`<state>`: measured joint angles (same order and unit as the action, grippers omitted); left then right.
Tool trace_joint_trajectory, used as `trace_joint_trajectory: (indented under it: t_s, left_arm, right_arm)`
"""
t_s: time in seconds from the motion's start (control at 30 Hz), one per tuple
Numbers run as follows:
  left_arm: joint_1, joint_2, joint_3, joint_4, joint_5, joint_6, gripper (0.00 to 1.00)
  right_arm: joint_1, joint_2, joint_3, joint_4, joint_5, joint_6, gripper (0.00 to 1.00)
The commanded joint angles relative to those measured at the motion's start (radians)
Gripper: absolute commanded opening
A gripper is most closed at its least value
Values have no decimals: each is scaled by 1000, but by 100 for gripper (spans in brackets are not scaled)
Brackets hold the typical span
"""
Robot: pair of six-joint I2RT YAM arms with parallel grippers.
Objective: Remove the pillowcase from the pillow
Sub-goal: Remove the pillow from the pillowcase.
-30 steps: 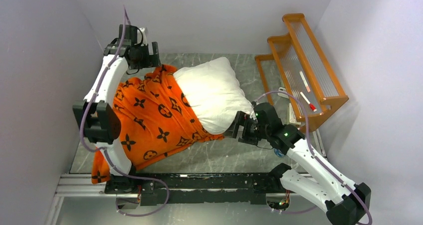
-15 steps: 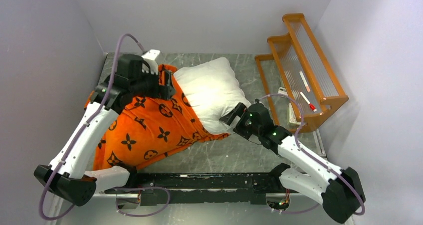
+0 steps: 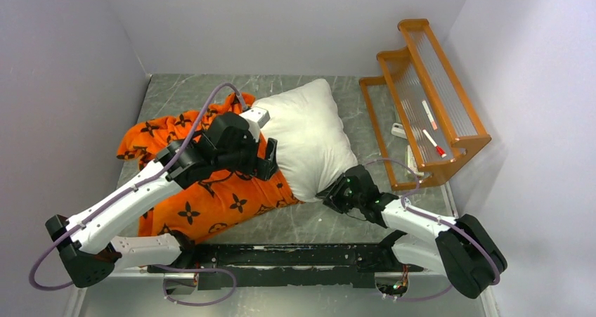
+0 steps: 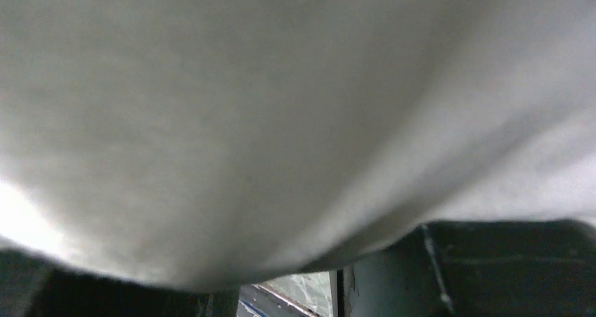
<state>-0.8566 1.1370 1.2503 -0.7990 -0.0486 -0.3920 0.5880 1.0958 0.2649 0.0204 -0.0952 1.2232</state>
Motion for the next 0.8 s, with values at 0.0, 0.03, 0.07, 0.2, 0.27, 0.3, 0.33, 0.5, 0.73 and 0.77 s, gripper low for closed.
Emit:
trace_joint_trajectory:
  t_s: [0.0, 0.03, 0.07, 0.2, 0.27, 0.3, 0.33, 0.5, 0.73, 0.77]
  left_arm:
    - [-40, 2, -29, 12, -132, -82, 96]
    - [-53, 6, -31, 10, -148, -89, 97]
    - [-72, 11, -35, 8, -164, -95, 97]
    - [-100, 34, -99, 8, -289, -139, 97]
    - [-99, 51, -189, 37, -360, -168, 97]
    - [-99, 75, -210, 22, -380, -192, 97]
    - [-101, 92, -232, 4, -387, -219, 96]
    - [-101, 97, -347, 9, -370, -263, 66]
    - [-102, 44, -351, -12, -382, -234, 7]
    - [-102, 43, -342, -20, -385, -225, 5]
  right_arm:
    - [-4, 24, -66, -81, 37, 15, 42]
    - [-3, 18, -74, -75, 27, 15, 42]
    - [-3, 9, -78, -67, 15, 12, 43]
    - [-4, -42, -79, -103, 35, 3, 46]
    - [-5, -58, -84, -117, 53, 0, 47]
    - [-6, -61, -82, -128, 56, -1, 47]
    - [-7, -63, -70, -143, 51, -9, 47]
    - [-8, -93, 84, -280, -15, -158, 64]
    - [-9, -207, 125, -161, -21, -223, 97]
    - [-9, -207, 118, -110, -21, -219, 97]
